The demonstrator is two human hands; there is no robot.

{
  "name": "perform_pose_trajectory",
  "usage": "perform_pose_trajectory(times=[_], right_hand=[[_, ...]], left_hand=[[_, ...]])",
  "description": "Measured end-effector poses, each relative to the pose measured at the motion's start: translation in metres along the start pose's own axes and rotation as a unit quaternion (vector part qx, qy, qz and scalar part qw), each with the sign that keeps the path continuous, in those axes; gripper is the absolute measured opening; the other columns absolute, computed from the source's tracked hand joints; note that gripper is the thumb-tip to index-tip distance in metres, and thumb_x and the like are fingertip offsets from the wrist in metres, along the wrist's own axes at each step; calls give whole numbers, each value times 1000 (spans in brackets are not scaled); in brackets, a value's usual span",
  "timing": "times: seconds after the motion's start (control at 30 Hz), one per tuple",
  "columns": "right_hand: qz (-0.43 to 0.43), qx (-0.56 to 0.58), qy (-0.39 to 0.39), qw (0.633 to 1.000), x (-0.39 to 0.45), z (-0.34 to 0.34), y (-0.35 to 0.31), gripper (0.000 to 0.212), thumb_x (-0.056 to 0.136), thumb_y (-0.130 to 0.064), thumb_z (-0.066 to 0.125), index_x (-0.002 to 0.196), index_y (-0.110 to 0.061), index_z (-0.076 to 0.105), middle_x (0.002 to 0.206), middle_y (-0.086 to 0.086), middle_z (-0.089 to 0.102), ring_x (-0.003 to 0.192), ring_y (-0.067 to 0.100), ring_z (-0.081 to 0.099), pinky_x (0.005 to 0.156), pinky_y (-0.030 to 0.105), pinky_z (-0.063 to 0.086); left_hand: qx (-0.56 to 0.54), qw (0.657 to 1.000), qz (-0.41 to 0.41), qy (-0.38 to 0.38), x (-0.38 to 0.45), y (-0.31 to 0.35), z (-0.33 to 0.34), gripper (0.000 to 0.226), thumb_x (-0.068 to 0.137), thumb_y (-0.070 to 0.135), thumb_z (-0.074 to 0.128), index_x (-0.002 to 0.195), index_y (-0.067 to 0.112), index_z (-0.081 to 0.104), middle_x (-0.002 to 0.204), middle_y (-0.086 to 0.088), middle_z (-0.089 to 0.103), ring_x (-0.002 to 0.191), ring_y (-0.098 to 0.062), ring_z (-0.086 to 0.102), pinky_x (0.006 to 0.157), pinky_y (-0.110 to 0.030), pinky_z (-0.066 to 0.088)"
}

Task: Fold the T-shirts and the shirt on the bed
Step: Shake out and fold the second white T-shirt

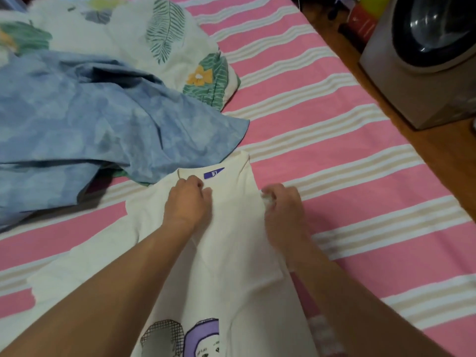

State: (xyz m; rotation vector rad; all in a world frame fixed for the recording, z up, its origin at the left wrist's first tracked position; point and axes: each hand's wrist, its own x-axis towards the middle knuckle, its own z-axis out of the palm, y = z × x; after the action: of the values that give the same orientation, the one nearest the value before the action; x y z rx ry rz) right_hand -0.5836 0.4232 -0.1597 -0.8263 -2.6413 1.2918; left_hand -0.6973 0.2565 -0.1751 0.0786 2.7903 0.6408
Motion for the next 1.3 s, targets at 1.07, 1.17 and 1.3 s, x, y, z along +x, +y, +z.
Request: perform_pose_trajectory(times=[1.07,1.17,1.3], right_hand=[[-230,-427,-111,867,-10,140,-18,69,101,-57,15,160,-22,18,169,7,11,155,32,4,124,51,4],[-208,-462,-142,851,-13,137,-27,67,103,-55,7,162,-24,3,169,4,-4,155,30,-9,125,51,-2],[-131,-468,-160,859,-29,138,-66,69,103,-45,24,161,-16,1,169,11,-7,154,38,-6,124,55,1]], left_hand=[[-117,890,-433,80,-119,-268,-76,77,83,61,68,135,10,45,136,-17,52,127,-42,49,108,-52,41],[-205,891,-404,31,-118,-279,-86,70,74,62,66,118,8,65,121,-13,69,113,-36,63,103,-47,49],[-340,850,-373,149,-154,-277,-108,20,93,31,66,101,12,65,101,-7,71,98,-31,67,93,-40,53]])
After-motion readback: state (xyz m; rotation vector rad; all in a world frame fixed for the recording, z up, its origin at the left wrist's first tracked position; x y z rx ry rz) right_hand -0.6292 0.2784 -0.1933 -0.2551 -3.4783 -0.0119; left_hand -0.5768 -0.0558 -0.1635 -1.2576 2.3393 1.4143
